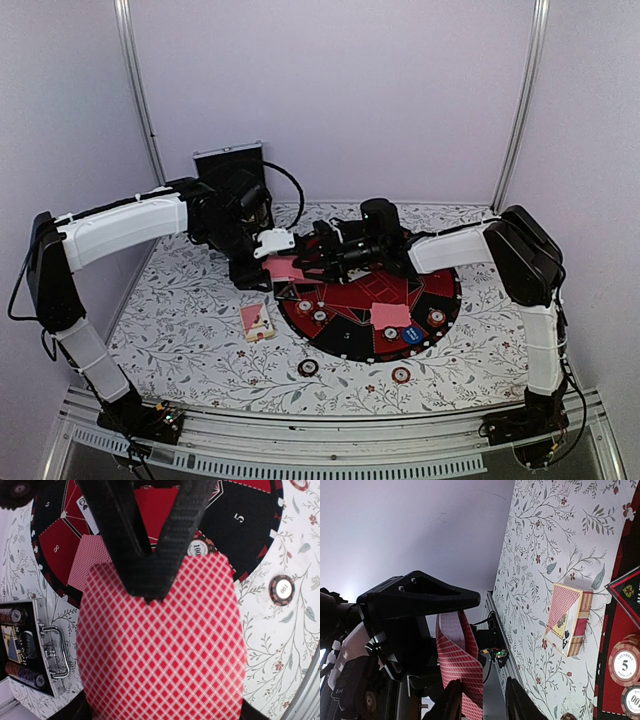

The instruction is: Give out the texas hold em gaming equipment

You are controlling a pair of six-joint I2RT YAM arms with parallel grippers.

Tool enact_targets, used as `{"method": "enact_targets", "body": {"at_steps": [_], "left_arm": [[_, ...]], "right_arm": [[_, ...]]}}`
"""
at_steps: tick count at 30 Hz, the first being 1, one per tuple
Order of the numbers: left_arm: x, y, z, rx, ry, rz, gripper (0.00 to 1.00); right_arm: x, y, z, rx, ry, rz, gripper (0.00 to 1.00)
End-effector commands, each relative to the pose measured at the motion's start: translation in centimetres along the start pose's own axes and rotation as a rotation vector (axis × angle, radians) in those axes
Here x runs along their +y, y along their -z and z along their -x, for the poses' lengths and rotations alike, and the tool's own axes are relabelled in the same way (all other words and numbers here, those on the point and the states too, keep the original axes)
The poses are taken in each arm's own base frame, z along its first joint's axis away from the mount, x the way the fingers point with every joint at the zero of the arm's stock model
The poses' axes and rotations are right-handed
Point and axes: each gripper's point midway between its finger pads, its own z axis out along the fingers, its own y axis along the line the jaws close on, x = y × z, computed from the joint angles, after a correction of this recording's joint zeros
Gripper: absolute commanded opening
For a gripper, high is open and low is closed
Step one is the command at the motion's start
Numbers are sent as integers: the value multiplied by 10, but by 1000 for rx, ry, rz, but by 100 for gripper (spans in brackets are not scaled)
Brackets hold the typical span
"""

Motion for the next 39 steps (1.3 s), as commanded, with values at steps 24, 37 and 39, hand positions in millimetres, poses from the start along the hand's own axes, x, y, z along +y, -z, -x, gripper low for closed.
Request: {"method": "enact_targets", "body": {"at_steps": [24, 37, 39], "left_arm": [[9, 17, 9, -46, 3, 41, 0], [9, 18, 8, -47, 3, 43, 0], [10, 18, 9, -49, 2, 44, 0]], "right_arm": [[47, 28, -3, -27, 13, 107, 23], [37, 22, -6, -11, -4, 99, 23], [35, 22, -7, -10, -7, 96, 23]]}}
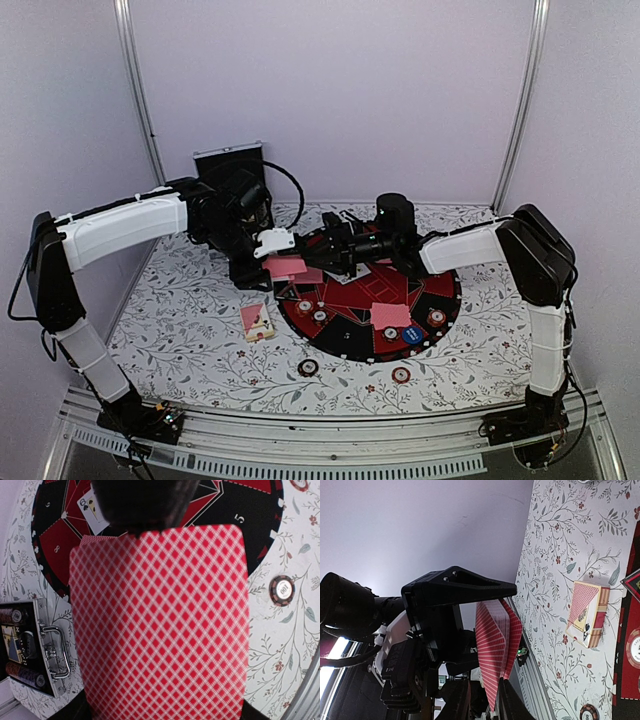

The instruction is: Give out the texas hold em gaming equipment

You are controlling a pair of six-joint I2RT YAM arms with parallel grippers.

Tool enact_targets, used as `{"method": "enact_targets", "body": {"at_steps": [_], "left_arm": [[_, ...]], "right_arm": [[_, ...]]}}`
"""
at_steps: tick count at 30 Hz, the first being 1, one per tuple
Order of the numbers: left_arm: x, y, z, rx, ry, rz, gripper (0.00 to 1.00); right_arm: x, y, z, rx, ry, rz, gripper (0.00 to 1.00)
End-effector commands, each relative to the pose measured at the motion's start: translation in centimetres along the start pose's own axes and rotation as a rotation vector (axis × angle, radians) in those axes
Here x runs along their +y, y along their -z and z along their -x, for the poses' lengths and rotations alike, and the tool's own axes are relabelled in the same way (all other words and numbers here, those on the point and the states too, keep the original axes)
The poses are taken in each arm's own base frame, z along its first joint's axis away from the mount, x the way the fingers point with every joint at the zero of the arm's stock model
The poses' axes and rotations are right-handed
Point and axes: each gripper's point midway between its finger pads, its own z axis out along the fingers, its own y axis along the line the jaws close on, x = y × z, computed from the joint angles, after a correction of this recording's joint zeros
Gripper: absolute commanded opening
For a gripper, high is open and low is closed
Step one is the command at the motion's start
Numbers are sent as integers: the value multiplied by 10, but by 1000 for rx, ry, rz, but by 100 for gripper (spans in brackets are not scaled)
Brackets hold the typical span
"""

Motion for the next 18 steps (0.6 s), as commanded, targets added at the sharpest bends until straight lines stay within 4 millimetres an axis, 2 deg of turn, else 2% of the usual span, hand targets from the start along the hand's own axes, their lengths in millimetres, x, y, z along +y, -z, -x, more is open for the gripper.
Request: {"method": "enact_targets", "body": {"at_steps": [1, 8, 18], "left_arm": [[9, 18, 9, -50, 2, 43, 0], [10, 19, 9, -52, 2, 45, 0], [9, 20, 8, -49, 4, 44, 0]], "right_arm": [[6, -1, -5, 15, 23, 16, 23], [6, -9, -9, 29, 23, 18, 21], [7, -15, -5, 30, 17, 24, 8]]}}
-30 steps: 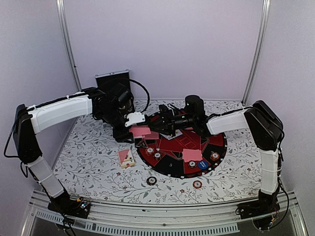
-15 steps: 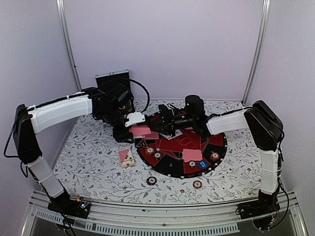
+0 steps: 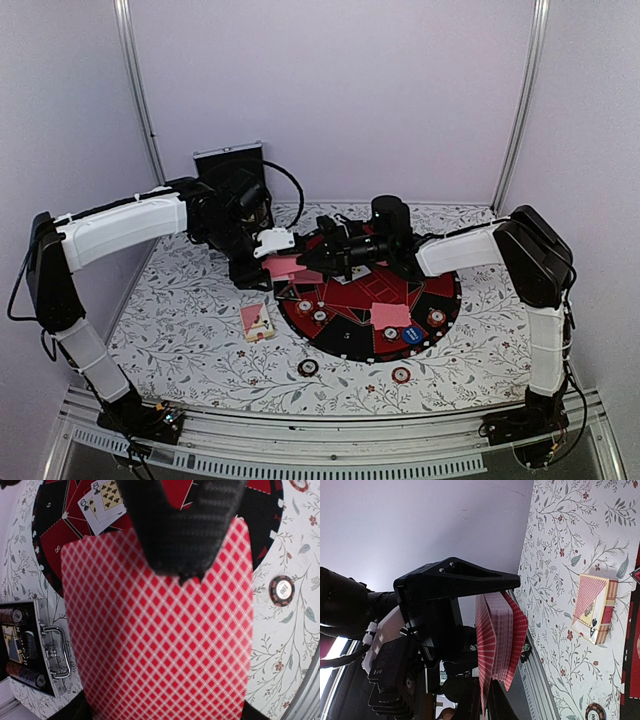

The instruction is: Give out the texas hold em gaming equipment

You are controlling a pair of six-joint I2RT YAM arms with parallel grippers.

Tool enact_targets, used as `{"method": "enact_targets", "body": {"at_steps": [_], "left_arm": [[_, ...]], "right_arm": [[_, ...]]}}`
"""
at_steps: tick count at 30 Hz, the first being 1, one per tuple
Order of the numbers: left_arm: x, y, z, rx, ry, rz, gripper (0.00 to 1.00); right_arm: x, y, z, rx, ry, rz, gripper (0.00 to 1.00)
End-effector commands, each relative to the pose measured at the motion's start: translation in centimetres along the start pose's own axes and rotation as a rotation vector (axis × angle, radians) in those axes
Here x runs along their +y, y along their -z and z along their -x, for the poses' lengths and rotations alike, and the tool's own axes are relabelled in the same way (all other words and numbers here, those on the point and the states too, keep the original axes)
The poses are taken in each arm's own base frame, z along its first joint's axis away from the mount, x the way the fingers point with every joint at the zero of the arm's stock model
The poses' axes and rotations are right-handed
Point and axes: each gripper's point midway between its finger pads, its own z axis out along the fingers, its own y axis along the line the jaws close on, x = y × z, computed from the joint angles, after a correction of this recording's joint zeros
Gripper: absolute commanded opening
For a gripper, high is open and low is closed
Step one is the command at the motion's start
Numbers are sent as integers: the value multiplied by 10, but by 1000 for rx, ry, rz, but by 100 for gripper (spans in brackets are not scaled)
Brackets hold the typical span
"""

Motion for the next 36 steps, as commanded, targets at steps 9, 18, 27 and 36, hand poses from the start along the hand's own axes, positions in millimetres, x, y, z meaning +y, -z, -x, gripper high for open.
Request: {"method": "enact_targets", "body": {"at_steps": [9, 18, 27, 36], "left_arm": [[9, 20, 5, -41, 3, 52, 0], [8, 19, 2, -32, 5, 52, 0], [9, 17, -1, -17, 11, 52, 0], [5, 16, -1, -16, 15, 29, 0]], "right_arm": [[3, 32, 18, -65, 10, -29, 0], [-6, 117, 51, -228, 114, -342, 0], [-20, 191, 79, -318, 288, -906, 0], [-53, 193, 91, -281, 438, -1380, 0]]}}
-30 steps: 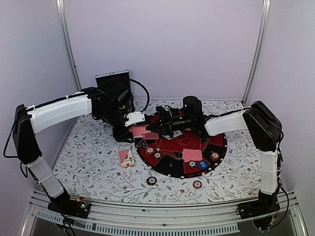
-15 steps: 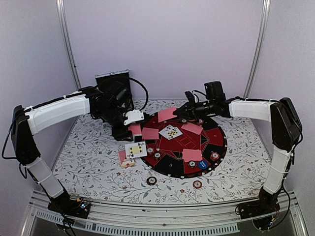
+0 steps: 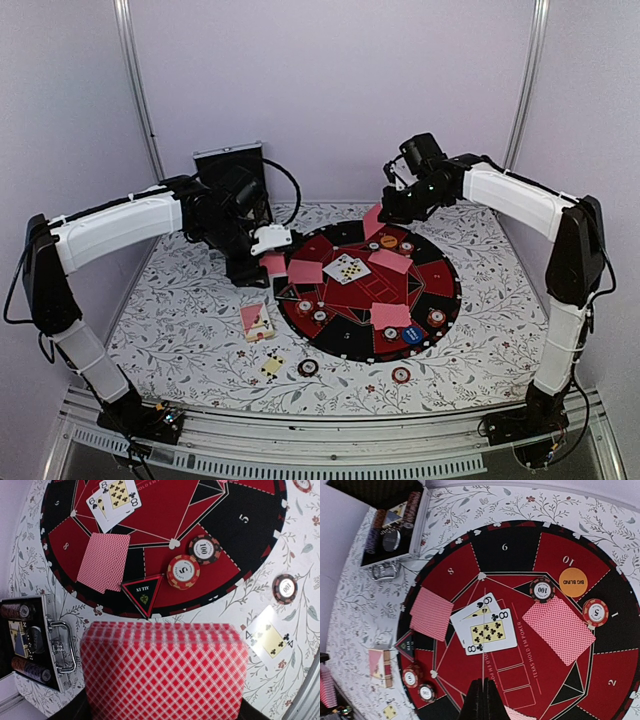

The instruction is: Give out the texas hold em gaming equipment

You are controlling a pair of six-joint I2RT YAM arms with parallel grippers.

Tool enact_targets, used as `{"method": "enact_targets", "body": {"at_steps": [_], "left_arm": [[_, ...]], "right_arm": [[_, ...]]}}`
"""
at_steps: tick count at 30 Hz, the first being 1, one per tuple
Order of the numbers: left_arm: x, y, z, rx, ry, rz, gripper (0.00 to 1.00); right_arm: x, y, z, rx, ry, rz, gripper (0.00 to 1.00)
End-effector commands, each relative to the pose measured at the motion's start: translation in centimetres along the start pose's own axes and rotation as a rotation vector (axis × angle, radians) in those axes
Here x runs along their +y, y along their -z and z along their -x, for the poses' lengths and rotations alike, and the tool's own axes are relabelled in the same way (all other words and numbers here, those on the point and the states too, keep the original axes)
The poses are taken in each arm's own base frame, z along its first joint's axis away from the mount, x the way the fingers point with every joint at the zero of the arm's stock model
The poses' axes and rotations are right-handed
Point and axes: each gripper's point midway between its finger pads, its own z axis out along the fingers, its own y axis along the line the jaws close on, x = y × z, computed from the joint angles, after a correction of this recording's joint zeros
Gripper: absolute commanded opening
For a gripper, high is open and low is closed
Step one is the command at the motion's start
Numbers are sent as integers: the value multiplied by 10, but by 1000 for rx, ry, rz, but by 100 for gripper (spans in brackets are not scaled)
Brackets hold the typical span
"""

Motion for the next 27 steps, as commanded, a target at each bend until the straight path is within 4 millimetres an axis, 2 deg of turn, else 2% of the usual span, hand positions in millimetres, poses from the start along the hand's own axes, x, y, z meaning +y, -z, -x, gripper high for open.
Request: {"method": "enact_targets", "body": {"at_steps": [1, 4, 8, 13, 16, 18, 27], "left_arm": [[0, 8, 0, -13, 15, -5, 0], [-2, 10, -3, -14, 20, -9, 0], [-5, 13, -4, -22, 26, -17, 0], [-6, 13, -7, -19, 29, -20, 0], [-6, 14, -7, -22, 31, -20, 0], [-6, 13, -7, -22, 31, -22, 0], [-4, 13, -5, -24, 32, -22, 0]], "right_arm": [[-25, -25, -24, 67, 213, -376, 0], [-30, -33, -23, 53, 308, -541, 0], [-28, -54, -31, 73, 381, -617, 0], [-20, -84, -49, 121, 422, -601, 0], [-14, -96, -58, 139, 450, -604, 0], [-16, -108, -69, 167, 470, -617, 0], [-12, -135, -102, 231, 541, -625, 0]]}}
